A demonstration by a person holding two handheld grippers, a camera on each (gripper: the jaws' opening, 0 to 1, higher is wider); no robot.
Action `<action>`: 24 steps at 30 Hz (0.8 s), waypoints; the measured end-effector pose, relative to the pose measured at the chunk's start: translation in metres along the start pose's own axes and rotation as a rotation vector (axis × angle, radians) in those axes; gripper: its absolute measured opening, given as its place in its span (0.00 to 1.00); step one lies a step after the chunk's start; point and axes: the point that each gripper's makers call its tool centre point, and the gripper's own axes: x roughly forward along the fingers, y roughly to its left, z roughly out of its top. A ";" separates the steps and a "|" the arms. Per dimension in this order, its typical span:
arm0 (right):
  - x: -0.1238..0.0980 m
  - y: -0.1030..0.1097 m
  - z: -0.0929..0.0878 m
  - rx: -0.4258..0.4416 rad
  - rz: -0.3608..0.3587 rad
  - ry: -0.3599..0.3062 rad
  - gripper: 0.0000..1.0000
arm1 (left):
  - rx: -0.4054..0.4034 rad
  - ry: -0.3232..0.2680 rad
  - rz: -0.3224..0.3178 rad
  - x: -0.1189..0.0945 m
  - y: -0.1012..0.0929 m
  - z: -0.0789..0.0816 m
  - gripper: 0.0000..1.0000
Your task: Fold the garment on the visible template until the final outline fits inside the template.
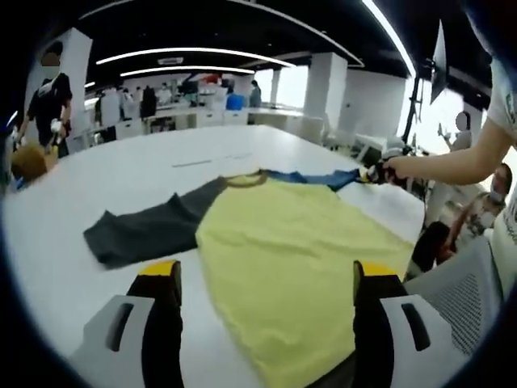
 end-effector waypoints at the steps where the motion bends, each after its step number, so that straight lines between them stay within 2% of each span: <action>1: 0.000 0.000 0.000 0.000 0.000 0.002 0.00 | 0.007 0.007 0.002 0.000 0.001 -0.001 0.83; 5: -0.005 0.001 0.001 -0.052 0.014 0.010 0.00 | 0.019 0.010 -0.002 0.000 -0.002 -0.002 0.82; 7: -0.011 0.002 0.008 -0.121 0.029 -0.006 0.00 | 0.024 0.010 -0.003 0.000 -0.003 -0.002 0.82; 10: -0.020 0.005 0.013 -0.140 0.038 0.001 0.00 | 0.027 0.011 -0.006 0.001 -0.004 -0.002 0.82; 15: -0.035 0.007 0.032 -0.246 0.061 -0.013 0.00 | 0.033 0.014 -0.007 0.001 -0.005 -0.002 0.83; 24: -0.051 0.008 0.058 -0.318 0.106 -0.010 0.00 | 0.034 0.008 -0.012 0.002 -0.007 -0.002 0.83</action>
